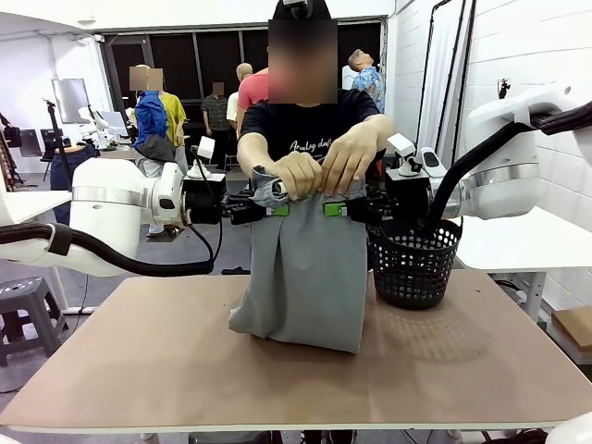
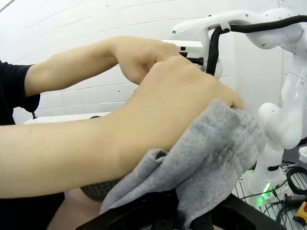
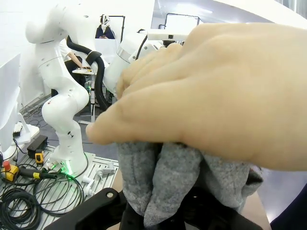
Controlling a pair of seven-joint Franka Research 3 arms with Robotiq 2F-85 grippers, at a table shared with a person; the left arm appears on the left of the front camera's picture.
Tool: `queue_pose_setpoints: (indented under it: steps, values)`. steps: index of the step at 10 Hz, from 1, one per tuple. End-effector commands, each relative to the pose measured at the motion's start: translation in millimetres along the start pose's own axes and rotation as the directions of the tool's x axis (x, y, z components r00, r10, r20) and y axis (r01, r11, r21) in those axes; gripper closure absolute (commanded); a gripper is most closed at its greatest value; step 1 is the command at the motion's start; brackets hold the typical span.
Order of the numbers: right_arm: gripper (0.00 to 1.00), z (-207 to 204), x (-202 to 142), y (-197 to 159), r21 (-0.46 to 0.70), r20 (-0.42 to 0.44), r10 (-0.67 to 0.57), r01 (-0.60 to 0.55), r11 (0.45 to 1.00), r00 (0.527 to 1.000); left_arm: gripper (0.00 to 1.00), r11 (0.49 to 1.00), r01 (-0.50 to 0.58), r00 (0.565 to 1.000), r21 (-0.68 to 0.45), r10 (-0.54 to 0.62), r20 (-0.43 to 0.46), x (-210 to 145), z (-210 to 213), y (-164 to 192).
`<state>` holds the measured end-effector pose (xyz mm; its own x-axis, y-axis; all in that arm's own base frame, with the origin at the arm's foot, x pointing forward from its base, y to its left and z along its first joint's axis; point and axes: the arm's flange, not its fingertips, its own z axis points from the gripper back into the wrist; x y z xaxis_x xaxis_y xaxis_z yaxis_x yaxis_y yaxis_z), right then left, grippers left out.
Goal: Fold the training pants.
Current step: Release the ends of the Training pants and then grab the overlapped ends.
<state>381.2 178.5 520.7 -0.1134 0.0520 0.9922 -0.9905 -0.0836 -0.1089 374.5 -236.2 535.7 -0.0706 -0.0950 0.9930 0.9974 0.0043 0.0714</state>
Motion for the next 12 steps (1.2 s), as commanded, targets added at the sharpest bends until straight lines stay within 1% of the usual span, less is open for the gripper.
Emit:
queue_pose_setpoints:
  steps: [1, 12]
  values:
    - [1.00, -2.7, -1.4, 4.3, 0.003, 0.027, 0.010, -0.010, 1.000, 1.000, 1.00, 1.000, 0.004, 1.000, 0.004, -0.004, 0.008, 3.5, 2.2, 0.2]
    - [1.00, -2.7, -1.4, 4.3, 0.003, 0.027, 0.010, -0.010, 1.000, 1.000, 1.00, 1.000, 0.004, 1.000, 0.004, -0.004, 0.008, 3.5, 2.2, 0.2]
